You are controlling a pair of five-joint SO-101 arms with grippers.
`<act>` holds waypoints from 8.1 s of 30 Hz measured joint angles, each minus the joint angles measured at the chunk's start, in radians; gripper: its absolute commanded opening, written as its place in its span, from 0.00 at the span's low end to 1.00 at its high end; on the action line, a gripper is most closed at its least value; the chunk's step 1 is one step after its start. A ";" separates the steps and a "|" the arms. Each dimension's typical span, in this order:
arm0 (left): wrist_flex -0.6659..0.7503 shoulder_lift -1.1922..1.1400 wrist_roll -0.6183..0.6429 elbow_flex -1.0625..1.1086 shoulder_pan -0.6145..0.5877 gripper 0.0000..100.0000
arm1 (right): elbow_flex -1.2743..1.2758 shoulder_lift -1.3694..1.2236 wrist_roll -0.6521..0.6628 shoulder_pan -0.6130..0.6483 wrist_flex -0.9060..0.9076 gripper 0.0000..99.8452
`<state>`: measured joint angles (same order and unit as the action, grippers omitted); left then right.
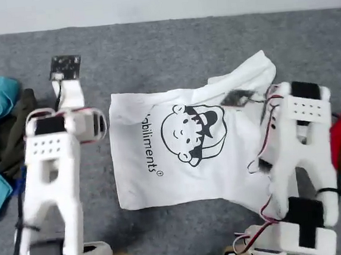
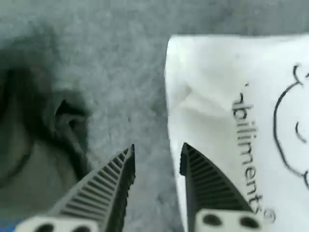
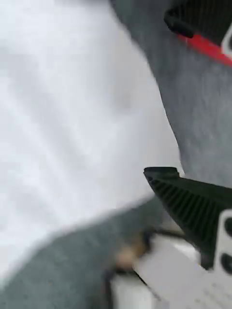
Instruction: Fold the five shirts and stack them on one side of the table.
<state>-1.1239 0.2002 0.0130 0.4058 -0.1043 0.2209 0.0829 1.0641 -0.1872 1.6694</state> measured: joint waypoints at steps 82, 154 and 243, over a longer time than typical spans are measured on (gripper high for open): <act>-0.569 -1.381 -0.121 -1.726 0.176 0.09 | -0.397 -0.419 -0.288 0.044 -0.370 0.43; -0.600 -0.520 0.072 -0.623 0.107 0.09 | -1.695 -1.465 -0.169 0.017 -0.393 0.00; -0.600 -0.520 0.072 -0.623 0.107 0.09 | -1.240 -0.784 -0.083 0.092 0.087 0.01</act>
<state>-1.7238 -0.3199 0.0852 -0.2171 0.0031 -1.0188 -0.7012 0.9812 -0.0951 1.7568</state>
